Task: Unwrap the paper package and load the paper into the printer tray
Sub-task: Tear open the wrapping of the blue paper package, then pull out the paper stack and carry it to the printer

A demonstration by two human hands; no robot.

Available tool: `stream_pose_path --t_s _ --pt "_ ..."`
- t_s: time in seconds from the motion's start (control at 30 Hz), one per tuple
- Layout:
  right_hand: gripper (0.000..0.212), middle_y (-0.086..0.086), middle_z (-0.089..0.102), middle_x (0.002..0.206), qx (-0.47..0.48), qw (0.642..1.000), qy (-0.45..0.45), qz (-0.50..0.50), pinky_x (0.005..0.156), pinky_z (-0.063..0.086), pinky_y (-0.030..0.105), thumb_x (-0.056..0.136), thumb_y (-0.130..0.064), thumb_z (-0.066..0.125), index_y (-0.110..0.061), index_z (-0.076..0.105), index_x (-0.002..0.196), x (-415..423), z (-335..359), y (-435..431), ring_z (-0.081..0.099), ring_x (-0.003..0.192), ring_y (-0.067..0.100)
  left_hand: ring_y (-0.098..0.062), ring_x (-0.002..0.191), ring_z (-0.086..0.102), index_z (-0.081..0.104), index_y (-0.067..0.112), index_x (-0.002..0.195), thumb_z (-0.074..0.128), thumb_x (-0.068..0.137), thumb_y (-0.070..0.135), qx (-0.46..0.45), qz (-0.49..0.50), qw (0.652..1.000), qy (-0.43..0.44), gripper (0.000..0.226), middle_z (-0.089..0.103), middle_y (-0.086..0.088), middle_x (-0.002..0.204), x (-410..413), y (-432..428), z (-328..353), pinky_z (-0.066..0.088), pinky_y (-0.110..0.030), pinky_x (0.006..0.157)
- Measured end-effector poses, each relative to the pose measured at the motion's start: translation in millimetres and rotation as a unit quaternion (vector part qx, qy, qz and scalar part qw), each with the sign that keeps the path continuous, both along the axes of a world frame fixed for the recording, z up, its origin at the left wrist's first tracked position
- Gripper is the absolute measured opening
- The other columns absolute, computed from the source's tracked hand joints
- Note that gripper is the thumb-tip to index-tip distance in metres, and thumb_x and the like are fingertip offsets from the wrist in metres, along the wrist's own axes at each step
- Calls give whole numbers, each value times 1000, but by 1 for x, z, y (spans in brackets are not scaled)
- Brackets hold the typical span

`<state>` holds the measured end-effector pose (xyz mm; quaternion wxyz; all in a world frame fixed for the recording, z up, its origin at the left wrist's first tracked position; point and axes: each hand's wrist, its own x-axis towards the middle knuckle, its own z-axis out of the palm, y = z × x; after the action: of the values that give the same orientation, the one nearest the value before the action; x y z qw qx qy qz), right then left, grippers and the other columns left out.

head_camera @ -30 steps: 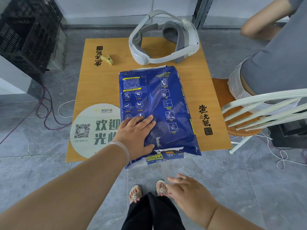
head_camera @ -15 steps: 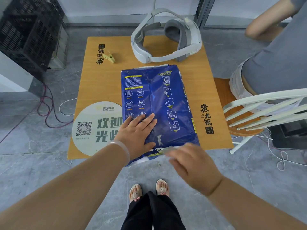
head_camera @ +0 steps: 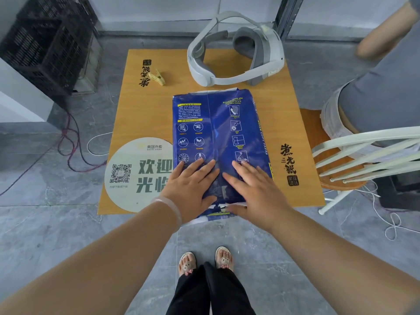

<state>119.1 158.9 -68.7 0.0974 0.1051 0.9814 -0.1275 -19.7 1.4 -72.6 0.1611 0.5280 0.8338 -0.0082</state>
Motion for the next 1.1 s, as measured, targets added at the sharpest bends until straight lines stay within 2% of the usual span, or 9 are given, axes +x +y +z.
stream_pose_path --t_s 0.2,0.47,0.57,0.67,0.7,0.77,0.9,1.0,1.1 --pt "79 0 12 160 36 999 30 -2 118 2 39 83 -52 58 -30 20 149 14 -17 -5 7 147 21 -17 146 -9 -9 30 148 26 77 78 -11 -14 999 37 93 -10 9 160 7 -10 -8 -8 -50 117" --pt "57 -6 37 151 -70 994 74 -35 116 23 32 91 -37 56 -30 36 143 11 -3 10 28 142 13 -11 146 9 7 35 148 46 86 58 77 19 996 -39 77 10 13 159 3 -12 -2 1 -40 119" --pt "45 -11 65 116 -161 970 124 -135 82 48 23 90 -39 55 -35 48 134 12 15 21 61 102 8 -19 131 44 29 31 144 56 88 42 161 111 973 -121 64 43 5 147 -3 -21 11 30 -35 110" --pt "9 -15 59 65 -157 940 176 -247 49 40 13 87 -44 54 -36 57 88 16 24 37 56 58 1 -28 90 62 62 21 108 61 85 38 193 262 936 -132 29 68 -3 102 -11 -33 19 45 -30 68" --pt "10 -15 56 61 -164 926 189 -284 47 38 11 87 -42 56 -35 52 80 18 26 43 56 58 -1 -26 74 61 61 22 83 62 84 38 198 305 921 -139 15 66 1 80 -15 -37 19 39 -27 58" --pt "10 -15 59 66 -196 901 192 -337 49 35 12 88 -38 58 -32 54 81 22 28 54 56 62 -2 -21 60 56 52 24 66 65 81 35 202 370 893 -158 24 60 6 61 -21 -46 17 38 -26 51" --pt "11 -10 67 76 -255 853 198 -410 56 44 29 88 -34 57 -26 62 83 21 26 68 62 71 9 -27 74 71 64 17 79 64 84 15 253 485 763 -344 5 74 -6 78 -33 -55 5 60 -43 69" --pt "10 -7 70 82 -269 818 198 -469 60 45 29 86 -35 58 -28 64 88 17 19 73 61 71 6 -26 79 72 66 20 85 61 87 10 269 548 680 -406 11 75 -4 85 -38 -57 -3 60 -39 67" --pt "38 -3 70 98 -287 780 191 -523 61 43 25 85 -29 65 -23 59 122 14 11 73 60 73 5 -24 78 71 63 14 107 61 87 12 281 578 629 -438 20 73 -9 94 -38 -50 -7 59 -41 69"
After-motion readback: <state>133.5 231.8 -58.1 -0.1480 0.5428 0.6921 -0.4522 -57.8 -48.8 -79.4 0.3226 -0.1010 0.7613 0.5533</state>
